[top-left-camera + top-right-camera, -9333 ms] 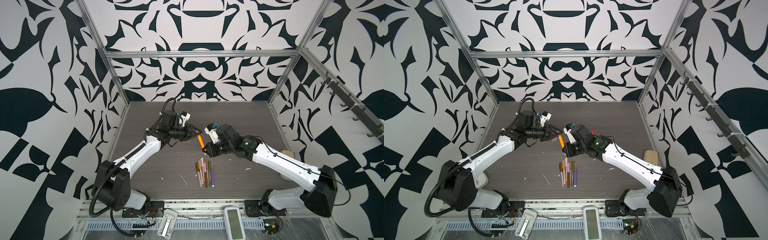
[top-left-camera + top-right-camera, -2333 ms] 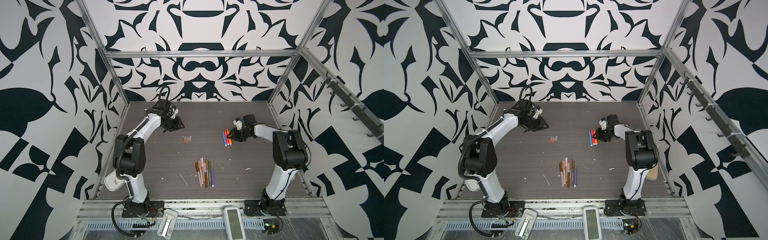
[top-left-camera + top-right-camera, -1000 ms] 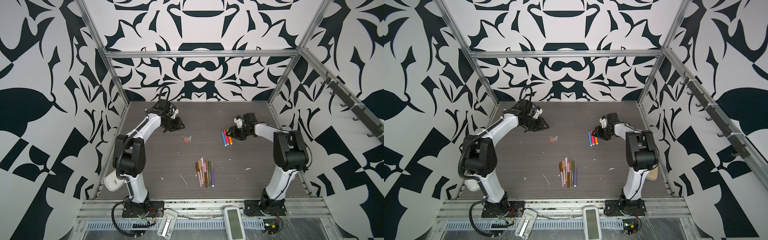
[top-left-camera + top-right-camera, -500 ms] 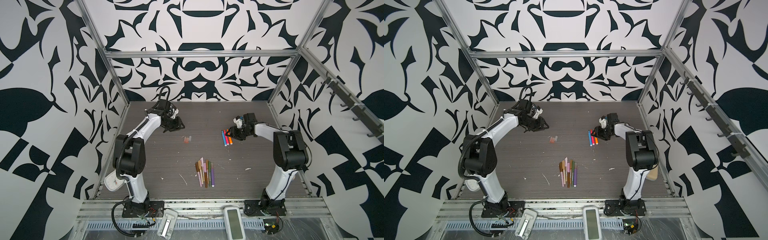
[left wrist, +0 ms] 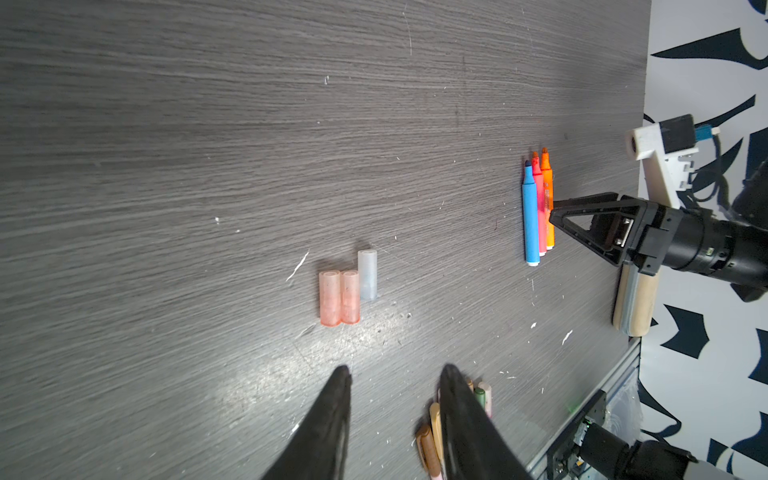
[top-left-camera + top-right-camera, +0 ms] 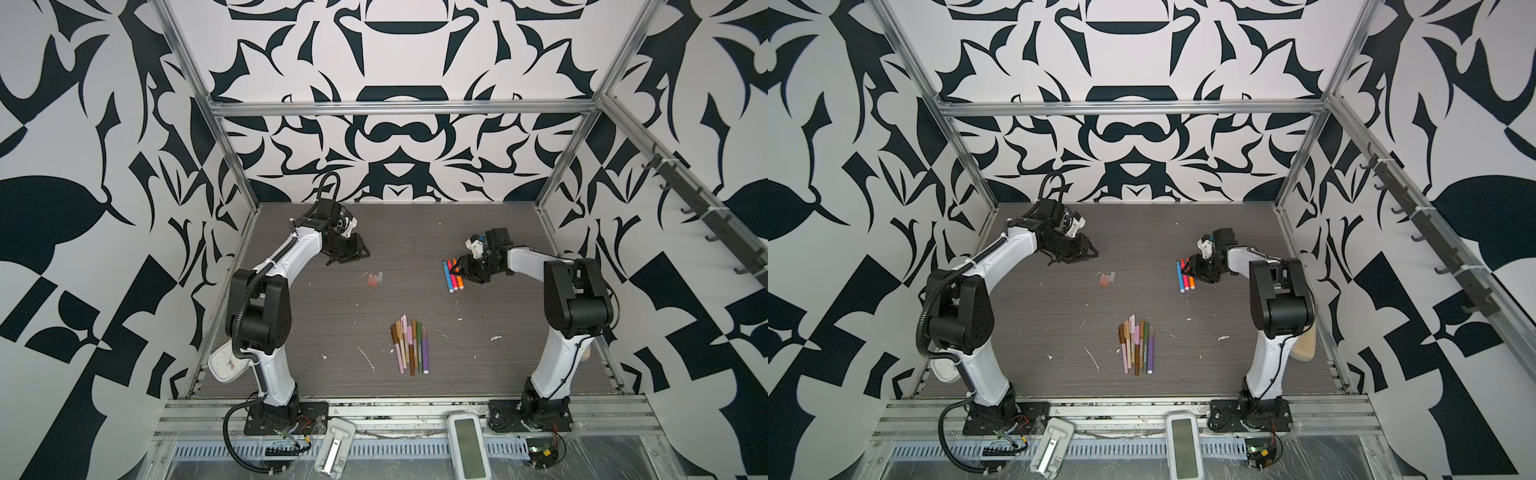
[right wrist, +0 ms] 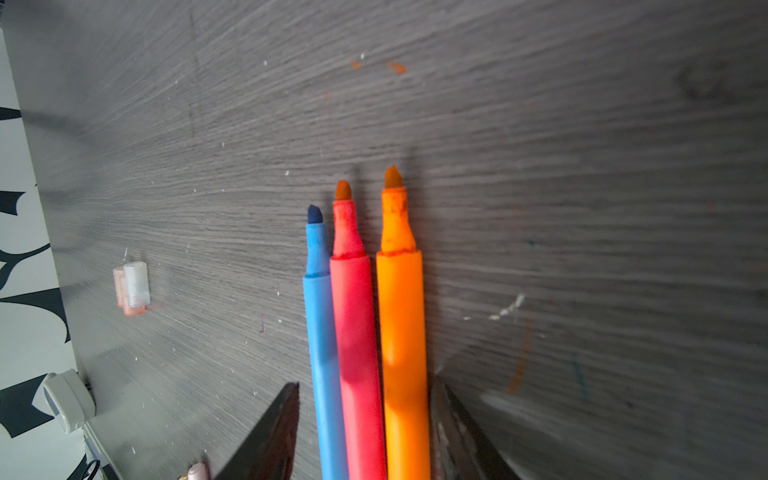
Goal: Open the pen caps
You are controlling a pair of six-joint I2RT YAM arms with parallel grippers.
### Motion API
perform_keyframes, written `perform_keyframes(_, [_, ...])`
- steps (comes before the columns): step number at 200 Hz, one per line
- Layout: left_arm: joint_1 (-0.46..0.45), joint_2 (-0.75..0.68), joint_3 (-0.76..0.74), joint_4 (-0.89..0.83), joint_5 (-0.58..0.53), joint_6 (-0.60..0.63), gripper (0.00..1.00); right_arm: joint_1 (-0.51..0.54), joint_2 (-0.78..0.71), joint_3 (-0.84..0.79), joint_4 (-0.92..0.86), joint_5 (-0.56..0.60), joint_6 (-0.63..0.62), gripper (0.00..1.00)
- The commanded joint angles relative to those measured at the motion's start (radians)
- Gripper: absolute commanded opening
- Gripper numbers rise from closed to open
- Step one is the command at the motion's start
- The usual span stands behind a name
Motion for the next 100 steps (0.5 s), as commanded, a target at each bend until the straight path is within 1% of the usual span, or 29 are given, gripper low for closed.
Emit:
perform_keyframes(1, [0.004,-0.012,-0.016,-0.015,0.014,-0.006,0.39,-0.004,-0.021,-0.001,-0.006,0.033,0.01,0.54])
perform_keyframes(28, [0.004,-0.013,-0.016,-0.015,0.014,-0.006,0.39,-0.004,-0.034,0.002,-0.018,0.07,0.009,0.54])
perform_keyframes(52, [0.004,-0.014,-0.016,-0.015,0.015,-0.006,0.39,-0.004,-0.049,-0.004,-0.017,0.09,0.012,0.47])
perform_keyframes(75, [0.004,-0.015,-0.016,-0.015,0.016,-0.007,0.39,-0.004,-0.062,-0.01,-0.015,0.126,0.018,0.36])
perform_keyframes(100, [0.004,-0.015,-0.016,-0.014,0.017,-0.006,0.39,-0.004,-0.058,-0.004,-0.024,0.127,0.016,0.28])
